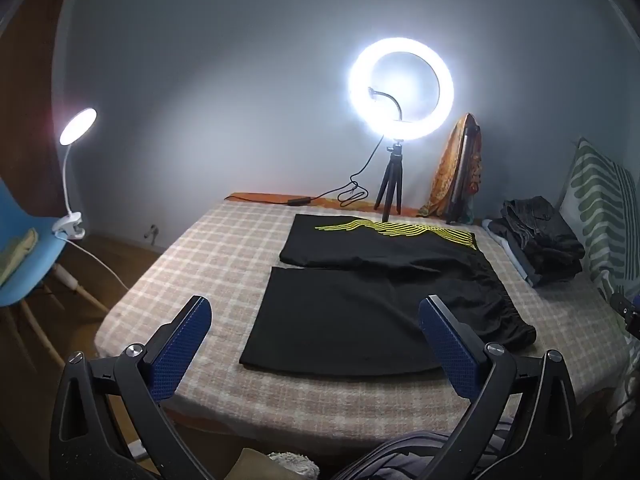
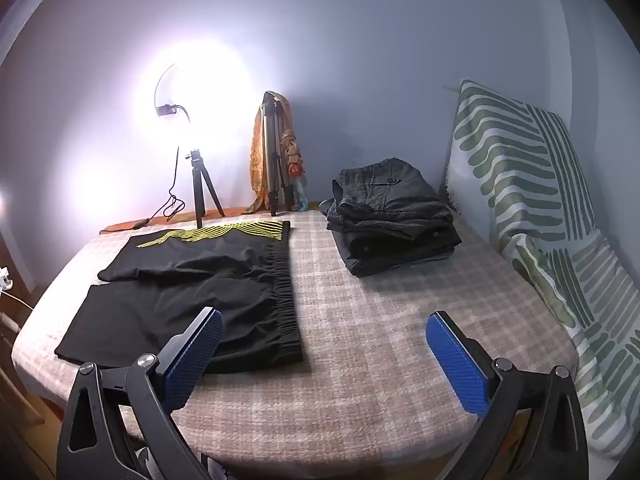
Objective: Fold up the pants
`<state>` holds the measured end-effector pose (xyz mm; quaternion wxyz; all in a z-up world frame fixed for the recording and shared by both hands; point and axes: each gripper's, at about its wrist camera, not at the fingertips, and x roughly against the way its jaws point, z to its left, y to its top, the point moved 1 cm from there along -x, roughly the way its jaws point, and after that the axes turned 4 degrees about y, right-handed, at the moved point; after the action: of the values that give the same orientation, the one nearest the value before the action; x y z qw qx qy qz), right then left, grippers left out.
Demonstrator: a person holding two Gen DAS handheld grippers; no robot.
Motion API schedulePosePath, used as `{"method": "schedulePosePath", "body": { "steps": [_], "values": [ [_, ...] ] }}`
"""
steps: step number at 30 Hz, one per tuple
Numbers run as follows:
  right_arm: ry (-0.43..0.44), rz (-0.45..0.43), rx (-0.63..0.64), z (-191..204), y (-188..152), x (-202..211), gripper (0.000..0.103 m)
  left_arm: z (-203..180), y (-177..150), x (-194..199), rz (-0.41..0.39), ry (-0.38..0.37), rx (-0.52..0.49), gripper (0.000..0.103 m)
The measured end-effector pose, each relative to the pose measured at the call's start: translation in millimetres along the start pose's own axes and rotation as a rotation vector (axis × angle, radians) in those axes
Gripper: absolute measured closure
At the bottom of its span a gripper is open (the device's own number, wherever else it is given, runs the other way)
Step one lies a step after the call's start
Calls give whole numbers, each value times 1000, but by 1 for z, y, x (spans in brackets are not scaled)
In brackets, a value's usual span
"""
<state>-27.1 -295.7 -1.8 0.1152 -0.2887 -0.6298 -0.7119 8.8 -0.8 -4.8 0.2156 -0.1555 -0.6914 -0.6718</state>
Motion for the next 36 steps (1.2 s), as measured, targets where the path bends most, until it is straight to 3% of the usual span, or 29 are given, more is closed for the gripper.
{"method": "schedulePosePath", "body": {
  "steps": [14,16,36],
  "values": [
    [21,3,11,6,1,2,0,-14,14,11,-16,7,0,0],
    [22,2,11,7,0,2,0,0,6,8,-23,-3,13,0],
    [15,0,9,7,-2,1,0,-2,6,11,-30,-8,9,0]
  ]
}}
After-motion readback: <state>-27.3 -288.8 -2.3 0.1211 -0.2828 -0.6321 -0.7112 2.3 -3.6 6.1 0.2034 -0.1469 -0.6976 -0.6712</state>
